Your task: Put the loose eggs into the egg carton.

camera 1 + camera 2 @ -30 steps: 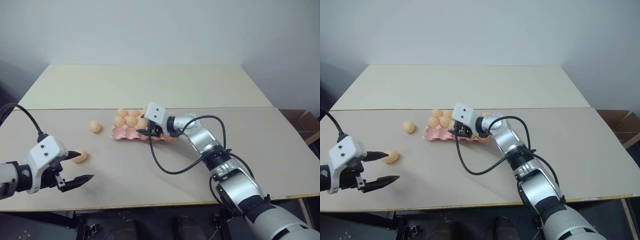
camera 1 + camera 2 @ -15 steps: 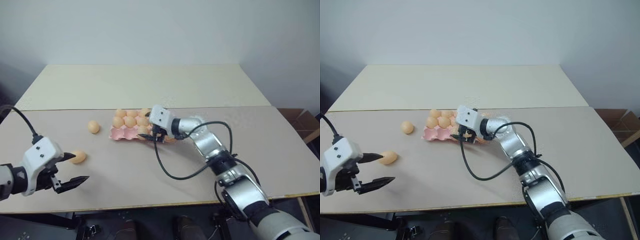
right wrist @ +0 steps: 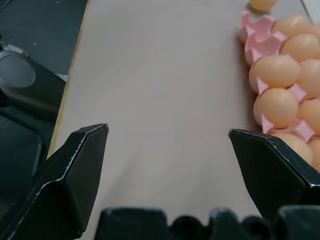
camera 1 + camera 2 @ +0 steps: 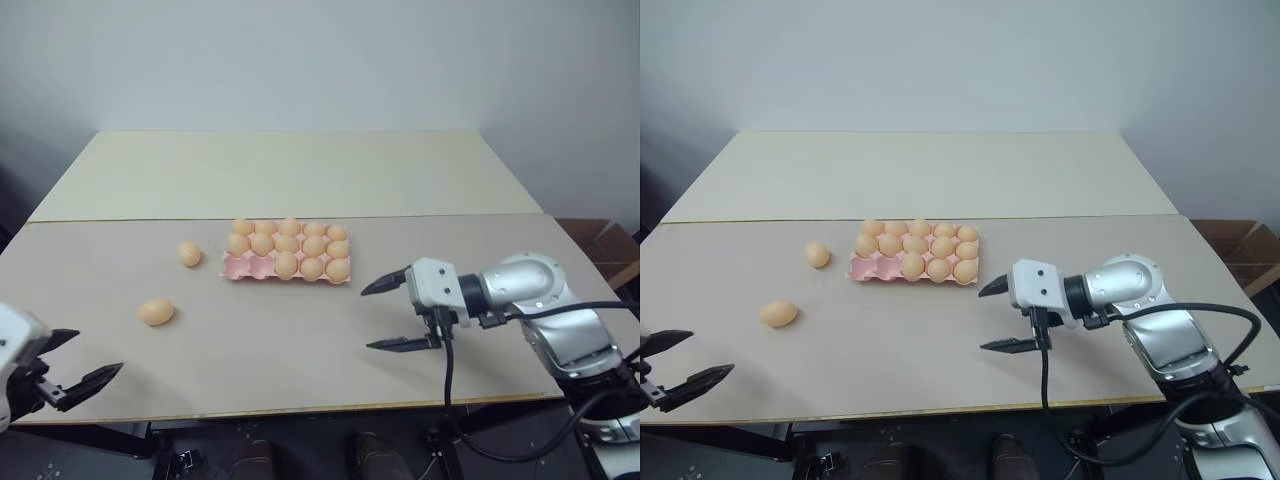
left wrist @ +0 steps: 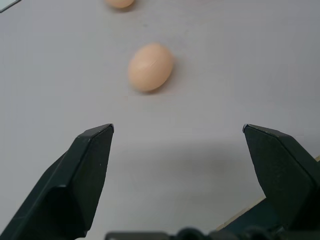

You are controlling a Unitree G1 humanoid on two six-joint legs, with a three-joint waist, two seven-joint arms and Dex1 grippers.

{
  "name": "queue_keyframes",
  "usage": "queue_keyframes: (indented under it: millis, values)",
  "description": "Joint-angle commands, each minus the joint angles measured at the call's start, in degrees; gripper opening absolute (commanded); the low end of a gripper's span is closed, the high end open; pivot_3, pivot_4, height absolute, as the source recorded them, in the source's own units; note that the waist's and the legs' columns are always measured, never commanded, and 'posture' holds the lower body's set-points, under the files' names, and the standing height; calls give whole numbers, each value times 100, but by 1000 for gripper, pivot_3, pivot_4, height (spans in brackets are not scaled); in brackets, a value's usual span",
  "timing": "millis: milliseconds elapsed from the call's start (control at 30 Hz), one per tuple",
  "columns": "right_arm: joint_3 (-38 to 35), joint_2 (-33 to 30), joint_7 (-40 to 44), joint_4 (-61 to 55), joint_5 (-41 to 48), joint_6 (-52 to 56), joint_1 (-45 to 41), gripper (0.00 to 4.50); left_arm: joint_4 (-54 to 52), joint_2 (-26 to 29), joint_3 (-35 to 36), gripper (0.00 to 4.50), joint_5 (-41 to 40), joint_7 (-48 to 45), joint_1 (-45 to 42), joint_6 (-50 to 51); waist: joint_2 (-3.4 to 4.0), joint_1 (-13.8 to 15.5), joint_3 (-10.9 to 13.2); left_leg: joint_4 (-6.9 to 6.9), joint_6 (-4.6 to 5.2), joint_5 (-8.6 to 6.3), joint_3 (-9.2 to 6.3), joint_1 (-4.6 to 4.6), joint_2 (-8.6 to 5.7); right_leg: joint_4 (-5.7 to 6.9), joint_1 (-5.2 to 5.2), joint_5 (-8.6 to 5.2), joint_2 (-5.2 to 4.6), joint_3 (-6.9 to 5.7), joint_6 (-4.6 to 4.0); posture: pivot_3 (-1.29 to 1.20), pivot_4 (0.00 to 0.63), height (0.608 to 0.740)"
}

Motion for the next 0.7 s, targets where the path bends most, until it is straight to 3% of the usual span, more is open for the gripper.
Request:
queue_keyframes:
  millis: [33,200,467,700]
  values:
    - [-245,-98,-106,-334,216,134,53,4478,-32,-170,236,4500,-38,128,11,-148,-1,8,-1,0,0,0,0,-3,-1,-2,0,0,0,0,0,0,150,740]
    - [-150,-63,-377,-478,142,226,118,4478,208,-403,-28,4500,-153,463,-460,-319,-9,17,-6,3,1,1,0,-14,-4,-4,-3,0,-3,1,1,0,150,740]
    - [-211,55,-1001,-880,172,533,385,4478,959,-517,-1733,4500,44,1269,-1929,-526,-27,98,-19,5,38,23,-2,-18,-5,-4,2,2,0,1,2,0,150,740]
    - [-351,77,-1607,-1283,141,813,743,4478,1671,-530,-2724,4500,383,1623,-2693,-843,-31,100,-21,5,37,22,2,-19,-4,-2,-1,4,3,5,4,0,150,740]
